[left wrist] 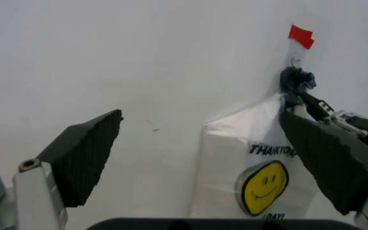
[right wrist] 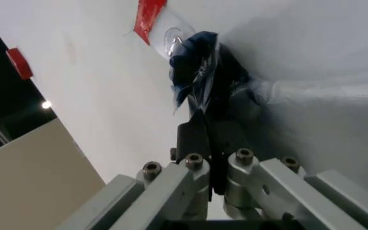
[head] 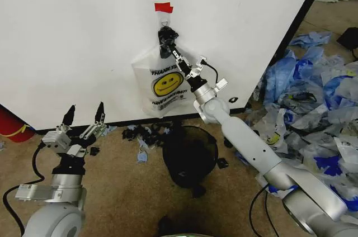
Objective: Pick up the garbage bag from the wall and place it over the trash bin.
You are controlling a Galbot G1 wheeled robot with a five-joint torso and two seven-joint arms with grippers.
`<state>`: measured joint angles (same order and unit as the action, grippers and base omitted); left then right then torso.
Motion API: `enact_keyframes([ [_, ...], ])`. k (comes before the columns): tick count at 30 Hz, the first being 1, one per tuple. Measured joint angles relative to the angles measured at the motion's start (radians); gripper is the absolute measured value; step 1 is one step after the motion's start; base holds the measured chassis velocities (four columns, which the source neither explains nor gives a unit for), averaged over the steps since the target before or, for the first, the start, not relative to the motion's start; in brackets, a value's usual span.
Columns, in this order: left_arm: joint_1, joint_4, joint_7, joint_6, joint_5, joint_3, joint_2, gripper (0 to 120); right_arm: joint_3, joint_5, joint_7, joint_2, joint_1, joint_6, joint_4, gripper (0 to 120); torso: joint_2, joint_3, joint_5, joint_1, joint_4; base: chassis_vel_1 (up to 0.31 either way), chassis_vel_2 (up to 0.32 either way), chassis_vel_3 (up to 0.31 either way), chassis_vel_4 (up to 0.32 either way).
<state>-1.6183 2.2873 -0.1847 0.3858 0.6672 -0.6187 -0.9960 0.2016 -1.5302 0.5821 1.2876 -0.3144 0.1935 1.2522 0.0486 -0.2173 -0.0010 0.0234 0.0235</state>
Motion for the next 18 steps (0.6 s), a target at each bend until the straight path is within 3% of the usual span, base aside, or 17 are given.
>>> enact_keyframes([
  [9, 0.008, -0.004, 0.001, 0.001, -0.001, 0.003, 0.003, 98, 0.008, 0.005, 0.043, -0.027, -0.014, 0.007, 0.004, 0, 0.000, 0.000, 0.0001, 0.000, 0.0001, 0.000, 0.000, 0.000, 0.000],
  [18, 0.028, -0.026, -0.001, -0.001, -0.001, 0.024, 0.006, 98, -0.001, 0.047, 0.104, -0.112, -0.111, 0.025, 0.058, 0, 0.000, 0.000, 0.0002, 0.000, 0.0002, 0.000, 0.000, 0.000, 0.000],
])
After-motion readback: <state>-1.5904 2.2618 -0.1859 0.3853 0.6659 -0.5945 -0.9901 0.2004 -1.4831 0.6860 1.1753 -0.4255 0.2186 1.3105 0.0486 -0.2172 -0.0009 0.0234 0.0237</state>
